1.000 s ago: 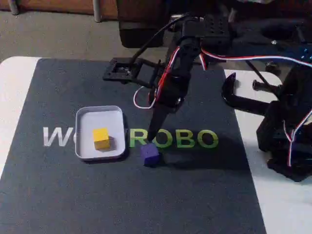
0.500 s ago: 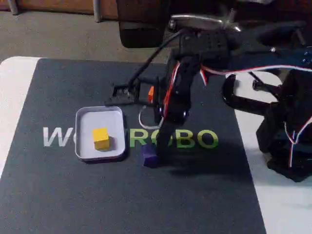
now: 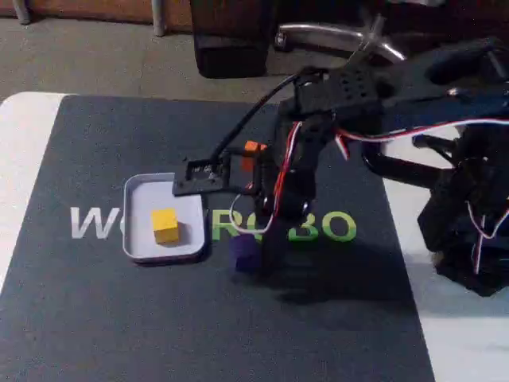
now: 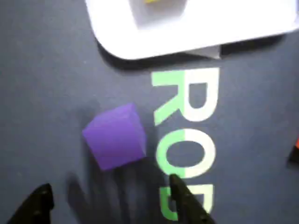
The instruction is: Move blocks one by one until all three blocks are in the tray.
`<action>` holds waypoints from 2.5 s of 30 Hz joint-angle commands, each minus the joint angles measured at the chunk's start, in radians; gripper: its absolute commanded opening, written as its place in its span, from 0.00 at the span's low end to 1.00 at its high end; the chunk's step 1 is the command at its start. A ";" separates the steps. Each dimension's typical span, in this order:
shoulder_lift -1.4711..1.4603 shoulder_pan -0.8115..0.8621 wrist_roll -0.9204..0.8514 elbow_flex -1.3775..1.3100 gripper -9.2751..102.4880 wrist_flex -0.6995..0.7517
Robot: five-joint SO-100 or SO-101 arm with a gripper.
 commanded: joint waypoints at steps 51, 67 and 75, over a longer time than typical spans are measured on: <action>-0.225 0.041 0.123 -0.308 0.01 -0.015; -0.327 0.120 0.414 -0.655 0.01 0.003; -0.460 0.175 0.503 -0.811 0.01 0.006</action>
